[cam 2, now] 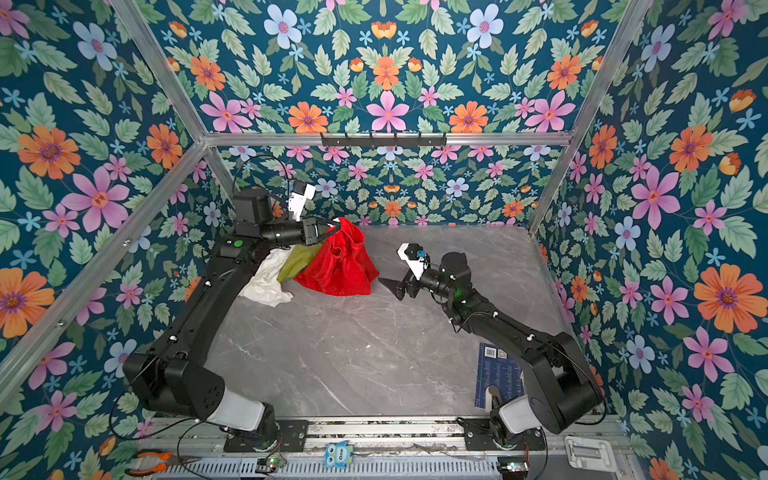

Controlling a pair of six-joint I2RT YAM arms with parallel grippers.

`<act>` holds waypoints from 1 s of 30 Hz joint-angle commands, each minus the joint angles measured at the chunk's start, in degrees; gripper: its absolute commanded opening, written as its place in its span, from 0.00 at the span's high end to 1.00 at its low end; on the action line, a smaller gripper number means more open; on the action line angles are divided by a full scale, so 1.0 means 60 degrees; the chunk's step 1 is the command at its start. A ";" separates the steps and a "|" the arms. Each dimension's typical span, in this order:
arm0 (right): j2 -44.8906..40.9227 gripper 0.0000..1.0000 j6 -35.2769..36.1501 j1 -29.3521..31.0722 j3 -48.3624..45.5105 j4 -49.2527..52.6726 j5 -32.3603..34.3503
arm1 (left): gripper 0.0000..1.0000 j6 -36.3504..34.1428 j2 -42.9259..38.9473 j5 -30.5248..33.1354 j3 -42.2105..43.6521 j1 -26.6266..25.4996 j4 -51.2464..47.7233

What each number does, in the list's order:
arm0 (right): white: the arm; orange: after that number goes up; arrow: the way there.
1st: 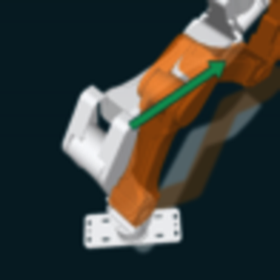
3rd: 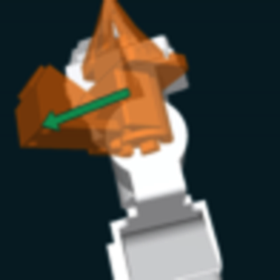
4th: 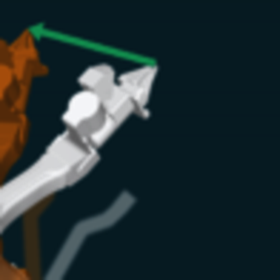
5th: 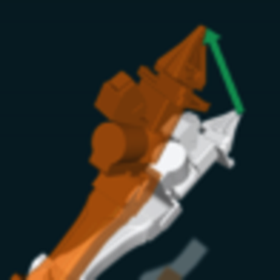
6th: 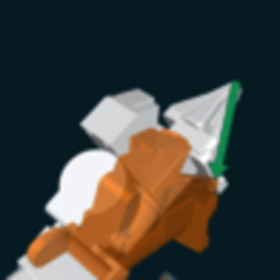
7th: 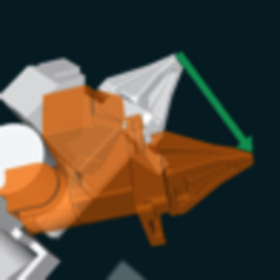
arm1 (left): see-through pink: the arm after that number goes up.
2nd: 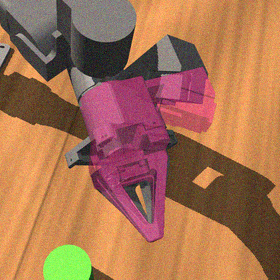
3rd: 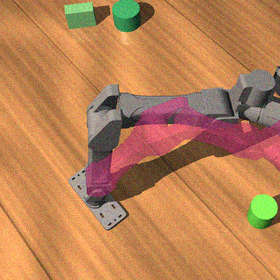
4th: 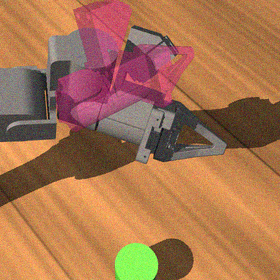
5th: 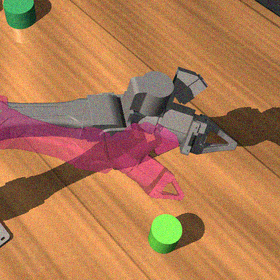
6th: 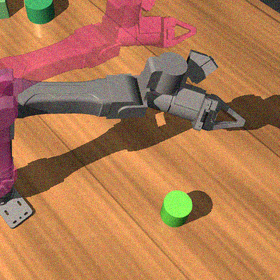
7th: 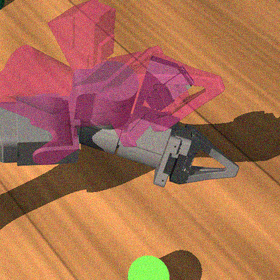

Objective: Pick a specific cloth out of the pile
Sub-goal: 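Grasp the hanging red shirt with the right gripper beside the left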

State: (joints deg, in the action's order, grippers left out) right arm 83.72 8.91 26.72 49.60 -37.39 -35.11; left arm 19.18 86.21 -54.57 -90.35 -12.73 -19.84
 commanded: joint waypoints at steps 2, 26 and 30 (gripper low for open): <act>0.0155 0.01 -0.0252 0.0014 -0.0003 -0.1081 -0.0058 | 1.00 -0.0582 -0.0038 -0.0706 0.0011 -0.0187 0.0230; 0.1955 0.01 -0.1040 0.0377 0.0569 -0.3362 -0.0051 | 1.00 -0.0752 -0.0386 -0.1526 0.0512 -0.0820 0.0652; 0.2521 0.01 -0.1347 0.0395 0.0650 -0.3814 0.0080 | 1.00 -0.0470 -0.0439 -0.1746 0.0583 -0.0842 0.0980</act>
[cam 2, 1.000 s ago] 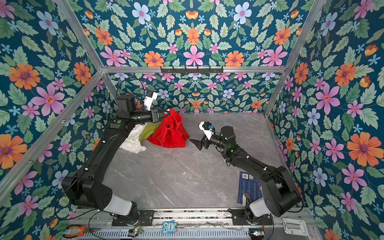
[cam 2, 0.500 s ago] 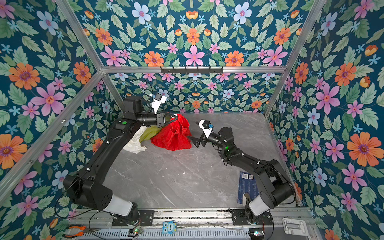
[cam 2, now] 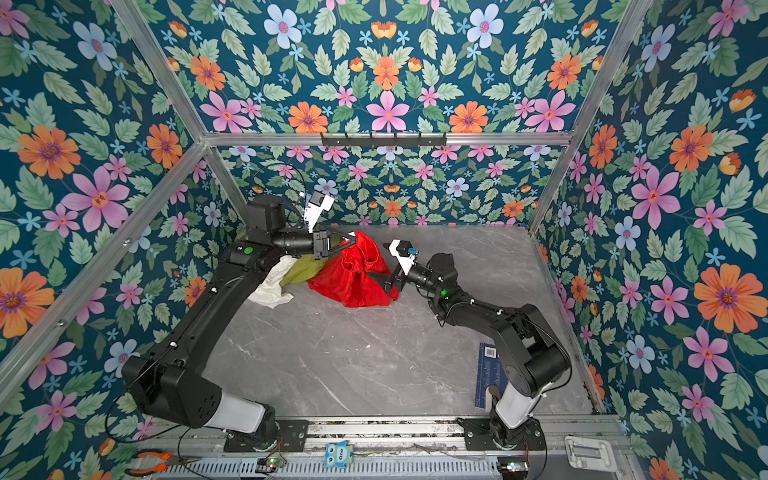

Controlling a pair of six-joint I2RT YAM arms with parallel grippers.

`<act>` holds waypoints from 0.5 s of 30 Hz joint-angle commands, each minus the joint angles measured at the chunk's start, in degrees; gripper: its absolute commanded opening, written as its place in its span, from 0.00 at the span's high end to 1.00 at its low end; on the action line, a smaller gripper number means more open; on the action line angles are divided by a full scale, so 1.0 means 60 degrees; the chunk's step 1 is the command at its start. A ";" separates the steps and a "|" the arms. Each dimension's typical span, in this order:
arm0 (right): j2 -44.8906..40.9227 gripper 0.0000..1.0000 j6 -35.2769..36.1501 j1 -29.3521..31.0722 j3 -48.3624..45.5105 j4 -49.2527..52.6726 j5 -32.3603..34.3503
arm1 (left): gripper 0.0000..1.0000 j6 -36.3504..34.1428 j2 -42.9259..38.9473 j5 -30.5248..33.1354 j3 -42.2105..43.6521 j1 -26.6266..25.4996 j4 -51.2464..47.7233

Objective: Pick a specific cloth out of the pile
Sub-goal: 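Grasp the hanging red shirt with the right gripper beside the left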

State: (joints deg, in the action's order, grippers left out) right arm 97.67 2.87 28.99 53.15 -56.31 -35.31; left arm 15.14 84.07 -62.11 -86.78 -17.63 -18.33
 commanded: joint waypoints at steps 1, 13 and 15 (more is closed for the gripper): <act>0.0290 0.01 -0.0422 0.0016 0.0061 -0.0780 0.0113 | 1.00 0.0240 -0.0105 -0.0538 -0.0008 -0.0039 0.0764; 0.1412 0.02 -0.0933 0.0214 0.0342 -0.1560 0.0231 | 1.00 0.0506 -0.0268 -0.0502 -0.0009 -0.0070 0.1084; 0.1447 0.03 -0.0936 0.0217 0.0313 -0.1615 0.0270 | 1.00 0.0541 -0.0324 -0.0481 -0.0028 -0.0075 0.1145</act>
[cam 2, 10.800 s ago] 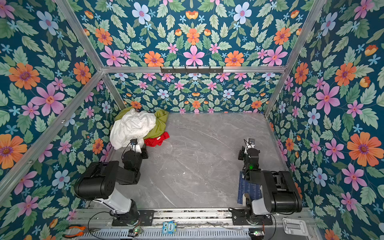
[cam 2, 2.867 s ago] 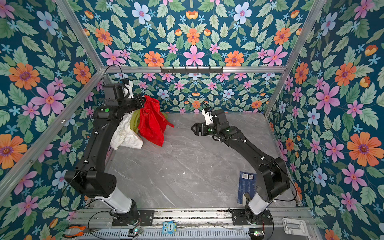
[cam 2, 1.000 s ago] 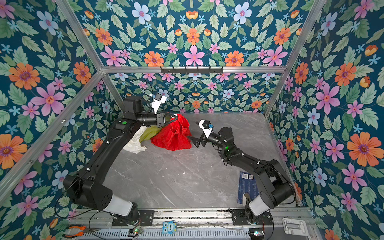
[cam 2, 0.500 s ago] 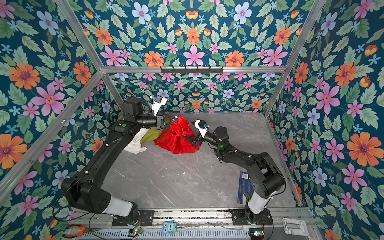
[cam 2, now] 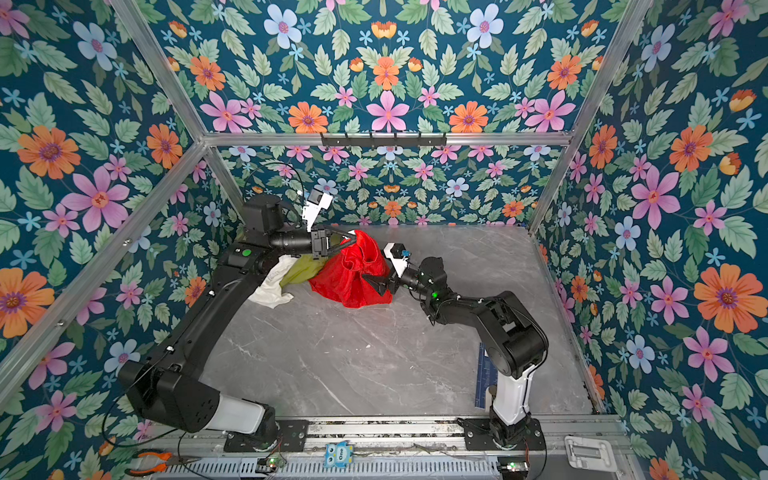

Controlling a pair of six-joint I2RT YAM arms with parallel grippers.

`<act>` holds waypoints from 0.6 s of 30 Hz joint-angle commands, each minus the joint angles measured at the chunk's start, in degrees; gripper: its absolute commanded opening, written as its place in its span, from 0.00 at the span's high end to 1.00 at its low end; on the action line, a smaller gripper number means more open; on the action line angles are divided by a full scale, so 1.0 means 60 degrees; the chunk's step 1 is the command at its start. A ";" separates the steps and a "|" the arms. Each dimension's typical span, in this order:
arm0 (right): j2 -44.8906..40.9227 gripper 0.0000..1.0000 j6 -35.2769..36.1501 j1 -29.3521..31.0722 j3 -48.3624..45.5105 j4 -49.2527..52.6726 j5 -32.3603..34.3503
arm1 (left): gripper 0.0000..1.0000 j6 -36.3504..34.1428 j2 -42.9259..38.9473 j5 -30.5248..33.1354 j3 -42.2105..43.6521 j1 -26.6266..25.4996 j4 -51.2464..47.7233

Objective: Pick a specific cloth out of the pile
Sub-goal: 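Grasp the hanging red shirt with the right gripper beside the left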

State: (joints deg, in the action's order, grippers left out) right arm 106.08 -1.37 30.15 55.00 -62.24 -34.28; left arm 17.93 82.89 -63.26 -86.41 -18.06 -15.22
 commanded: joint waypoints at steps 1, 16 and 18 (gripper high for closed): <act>0.0058 0.03 -0.0217 0.0015 -0.0004 -0.0621 0.0135 | 1.00 0.0080 -0.0156 -0.0247 -0.0085 -0.0004 0.0642; -0.0516 0.50 0.0141 0.0020 -0.0433 -0.0610 -0.0013 | 1.00 0.0227 -0.0324 0.0366 -0.0034 -0.0003 0.0875; -0.0722 0.54 0.0197 0.0026 -0.0407 -0.0208 -0.0042 | 1.00 0.0223 -0.0364 0.0888 -0.0130 0.0006 0.0754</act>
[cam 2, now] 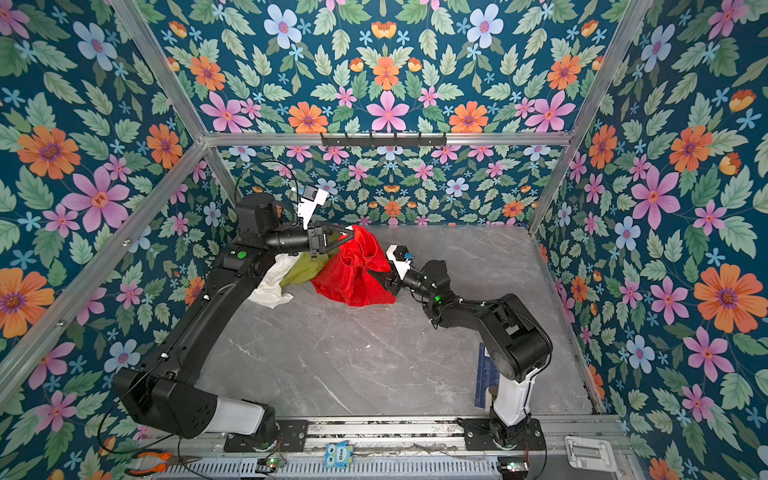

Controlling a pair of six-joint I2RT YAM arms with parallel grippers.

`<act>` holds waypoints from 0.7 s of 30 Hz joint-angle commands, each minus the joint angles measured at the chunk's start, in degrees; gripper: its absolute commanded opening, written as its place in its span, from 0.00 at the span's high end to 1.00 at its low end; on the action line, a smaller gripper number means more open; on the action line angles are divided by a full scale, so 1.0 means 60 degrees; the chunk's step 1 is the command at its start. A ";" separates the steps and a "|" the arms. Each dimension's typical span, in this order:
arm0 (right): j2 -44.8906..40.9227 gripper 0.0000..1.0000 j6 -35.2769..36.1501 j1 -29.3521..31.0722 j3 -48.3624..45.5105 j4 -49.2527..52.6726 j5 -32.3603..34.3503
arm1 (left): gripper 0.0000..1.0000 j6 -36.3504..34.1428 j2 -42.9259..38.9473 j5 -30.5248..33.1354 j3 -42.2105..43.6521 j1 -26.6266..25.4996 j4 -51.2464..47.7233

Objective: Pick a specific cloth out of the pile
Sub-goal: 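Grasp the hanging red shirt with the right gripper beside the left, then lift the red shirt high with both grippers, spreading it apart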

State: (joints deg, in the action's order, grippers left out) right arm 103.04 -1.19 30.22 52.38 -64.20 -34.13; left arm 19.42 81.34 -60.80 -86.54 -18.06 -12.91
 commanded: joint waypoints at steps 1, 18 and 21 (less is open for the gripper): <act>-0.0279 0.56 0.0169 0.0008 0.0030 0.0213 -0.0064 | 1.00 -0.0016 -0.0145 0.0594 -0.0112 -0.0001 0.0427; -0.2190 0.95 0.0638 0.0010 0.0293 0.2063 0.0063 | 1.00 0.0984 -0.0387 0.1814 -0.0772 0.0012 0.1324; -0.2509 1.00 0.0722 0.0013 0.0480 0.2603 0.0063 | 1.00 0.1209 -0.0395 0.1906 -0.0960 0.0020 0.1446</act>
State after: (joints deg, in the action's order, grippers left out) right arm 89.34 1.96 30.22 54.37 -52.01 -34.26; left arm 24.77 79.42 -50.50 -91.31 -18.09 -8.43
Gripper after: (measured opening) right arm 0.058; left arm 0.072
